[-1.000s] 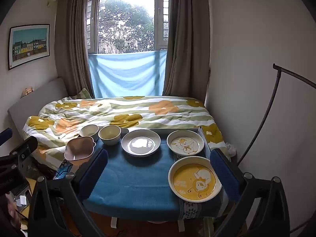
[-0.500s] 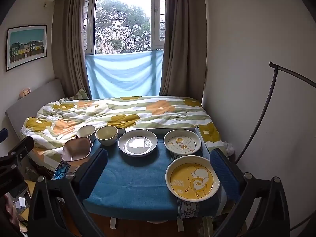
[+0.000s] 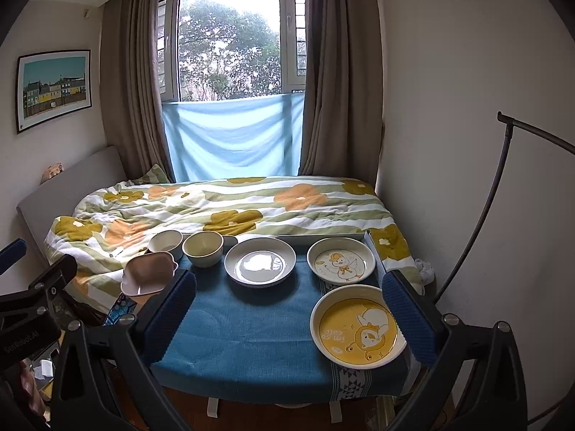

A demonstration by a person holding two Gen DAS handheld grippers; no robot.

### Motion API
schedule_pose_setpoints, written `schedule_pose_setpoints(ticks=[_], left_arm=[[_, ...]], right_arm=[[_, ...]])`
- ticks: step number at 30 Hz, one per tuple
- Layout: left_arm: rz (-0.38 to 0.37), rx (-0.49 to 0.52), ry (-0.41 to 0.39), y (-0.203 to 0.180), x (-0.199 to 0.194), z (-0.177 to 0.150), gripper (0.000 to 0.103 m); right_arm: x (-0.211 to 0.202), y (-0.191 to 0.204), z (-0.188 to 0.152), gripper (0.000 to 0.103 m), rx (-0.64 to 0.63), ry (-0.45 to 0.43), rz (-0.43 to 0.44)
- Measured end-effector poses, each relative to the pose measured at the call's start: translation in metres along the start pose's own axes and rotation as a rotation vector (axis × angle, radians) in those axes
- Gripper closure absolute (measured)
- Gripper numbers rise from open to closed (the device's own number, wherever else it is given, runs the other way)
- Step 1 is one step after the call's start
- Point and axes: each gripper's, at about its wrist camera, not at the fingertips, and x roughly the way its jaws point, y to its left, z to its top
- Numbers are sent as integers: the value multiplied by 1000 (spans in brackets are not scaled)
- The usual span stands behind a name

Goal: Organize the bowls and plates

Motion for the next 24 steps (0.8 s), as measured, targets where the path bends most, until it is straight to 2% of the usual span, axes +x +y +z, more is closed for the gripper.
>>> schedule_pose_setpoints(ticks=[24], left_arm=[[-2,13,1,-5,6,1,0]], right_arm=[[3,-4,6,0,-6,-26,9]])
